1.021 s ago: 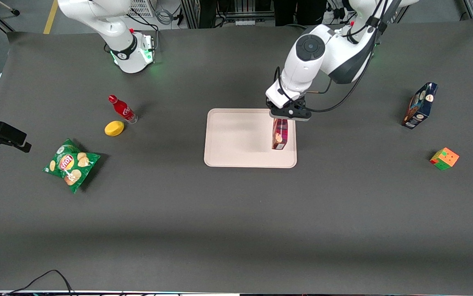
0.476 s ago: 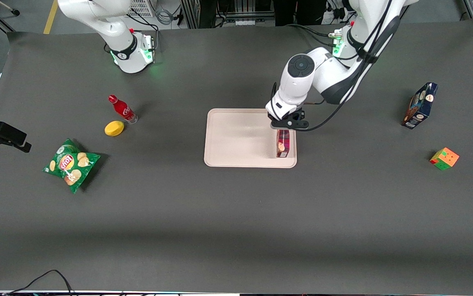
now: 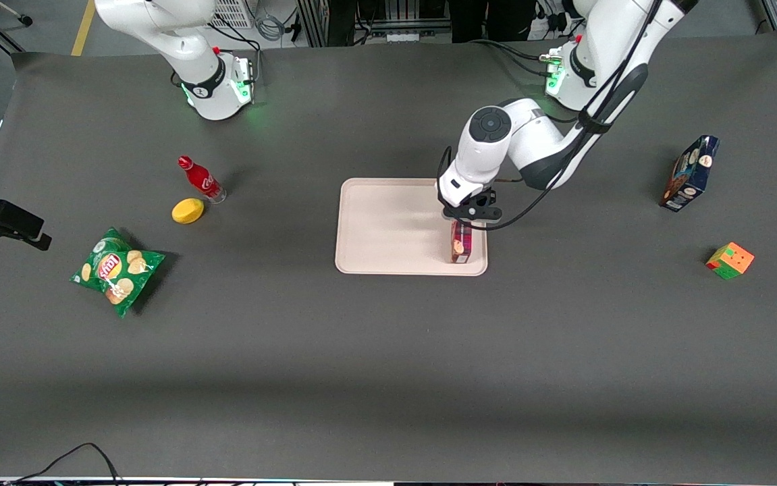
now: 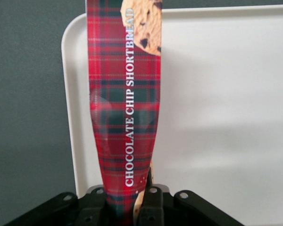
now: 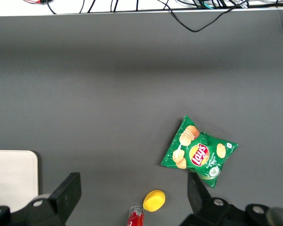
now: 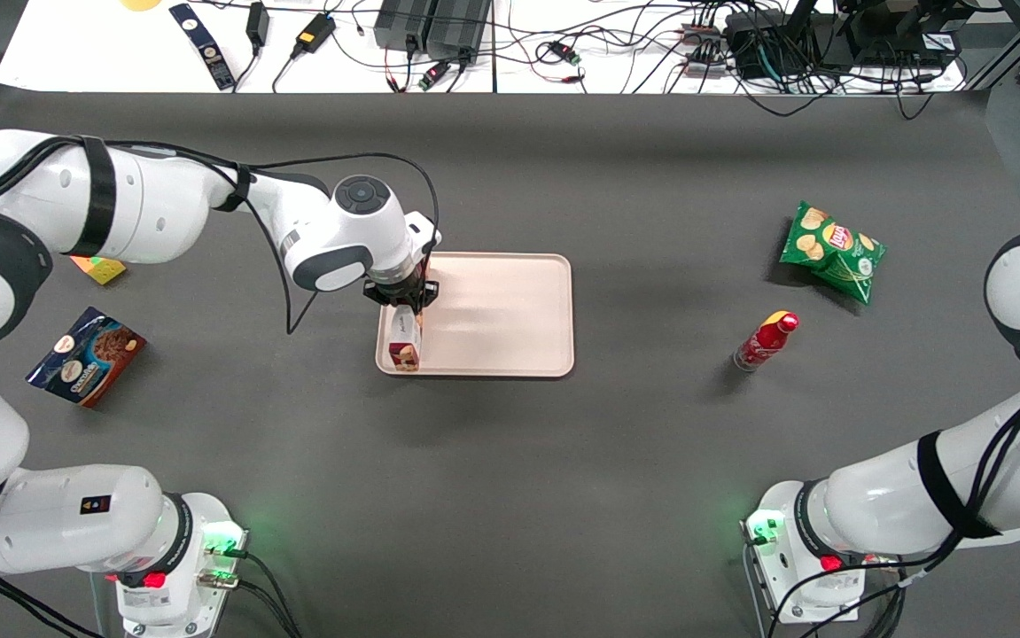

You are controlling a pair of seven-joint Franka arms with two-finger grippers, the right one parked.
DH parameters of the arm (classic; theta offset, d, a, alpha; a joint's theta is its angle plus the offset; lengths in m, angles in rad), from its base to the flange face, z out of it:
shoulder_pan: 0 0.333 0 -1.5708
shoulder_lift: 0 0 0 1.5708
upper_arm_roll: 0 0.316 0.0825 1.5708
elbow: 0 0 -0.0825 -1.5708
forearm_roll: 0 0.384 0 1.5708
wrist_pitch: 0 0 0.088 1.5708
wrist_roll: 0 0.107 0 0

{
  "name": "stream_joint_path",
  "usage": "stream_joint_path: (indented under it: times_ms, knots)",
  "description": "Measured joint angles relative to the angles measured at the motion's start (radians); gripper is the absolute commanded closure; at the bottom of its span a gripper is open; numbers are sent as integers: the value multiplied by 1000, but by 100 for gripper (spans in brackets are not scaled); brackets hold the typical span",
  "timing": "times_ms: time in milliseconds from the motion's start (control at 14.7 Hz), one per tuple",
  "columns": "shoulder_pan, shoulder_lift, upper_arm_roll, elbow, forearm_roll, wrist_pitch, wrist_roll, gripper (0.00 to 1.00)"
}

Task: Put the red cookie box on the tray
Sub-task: 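Lower the cookie box onto the tray and open the left gripper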

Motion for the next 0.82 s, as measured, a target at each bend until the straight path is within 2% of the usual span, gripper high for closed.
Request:
stream_joint_path:
  times_ms: [204, 272, 340, 408, 476, 817]
  knots:
    - [0, 31, 9, 0, 117, 1, -78, 88]
    - [0, 42, 10, 2, 139, 2, -98, 81]
    - [0, 48, 10, 6, 146, 3, -107, 52]
    - [0, 48, 10, 9, 146, 3, -109, 16]
    - [0, 49, 11, 12, 146, 3, -110, 0]
    - [0, 68, 18, 37, 164, 4, -113, 0]
